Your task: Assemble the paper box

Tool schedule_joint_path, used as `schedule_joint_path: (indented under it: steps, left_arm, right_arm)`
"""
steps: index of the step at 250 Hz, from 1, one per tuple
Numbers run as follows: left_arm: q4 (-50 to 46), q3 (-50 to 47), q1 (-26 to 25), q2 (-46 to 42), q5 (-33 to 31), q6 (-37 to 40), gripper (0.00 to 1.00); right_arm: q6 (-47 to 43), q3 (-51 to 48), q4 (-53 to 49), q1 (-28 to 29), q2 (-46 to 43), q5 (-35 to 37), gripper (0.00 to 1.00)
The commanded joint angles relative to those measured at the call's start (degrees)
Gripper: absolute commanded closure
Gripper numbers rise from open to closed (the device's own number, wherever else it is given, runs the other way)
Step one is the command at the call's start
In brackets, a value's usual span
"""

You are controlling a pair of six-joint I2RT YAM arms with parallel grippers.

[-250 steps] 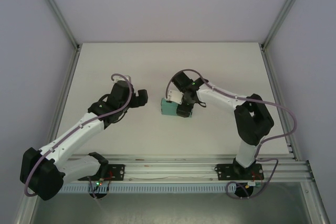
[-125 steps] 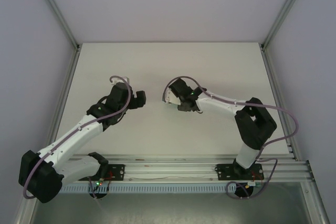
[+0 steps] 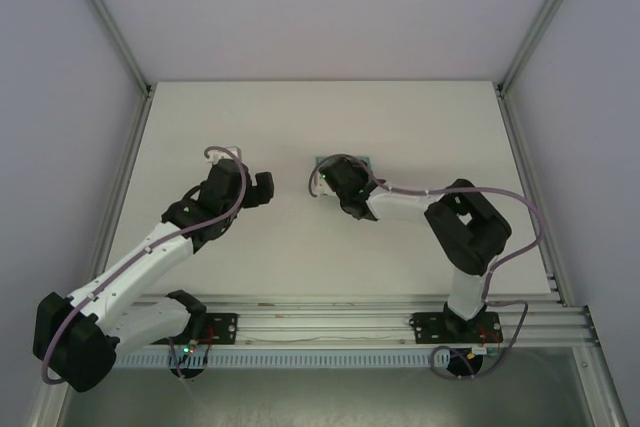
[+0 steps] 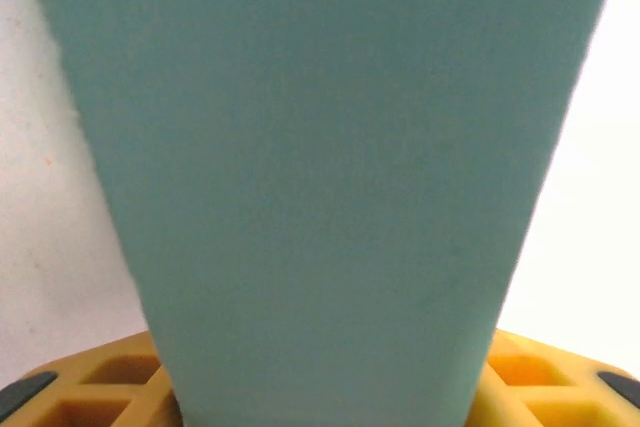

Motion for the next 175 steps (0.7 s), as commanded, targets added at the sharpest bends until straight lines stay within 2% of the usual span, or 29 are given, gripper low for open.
schedule_joint_path:
  steps: [1, 61, 87, 122, 175]
  left_arm:
    - [-0.5, -0.8, 0.5, -1.3, -1.2, 0.2, 0.00]
    - [-0.3, -0.9, 0.6, -1.6, -1.1, 0.2, 0.00]
    - [-0.1, -0.9, 0.6, -1.6, -0.6, 0.2, 0.00]
    - [1.7, -1.4, 0.7, -2.1, 2.6, 0.8, 0.00]
    - [2.7, -2.2, 1.1, -2.7, 3.1, 0.2, 0.00]
  right_arm:
    - [-1.0, -1.5, 2.7, 0.2, 0.0, 1.3, 0.46]
    - [5.9, -1.7, -5.2, 0.3, -1.2, -0.4, 0.29]
    - [10.3, -1.5, -10.9, 0.4, -2.3, -4.0, 0.14]
    - [13.8, -0.9, -17.8, 0.4, -3.6, -8.8, 0.01]
    - [17.2, -0.5, -22.1, 0.4, -6.1, -12.9, 0.00]
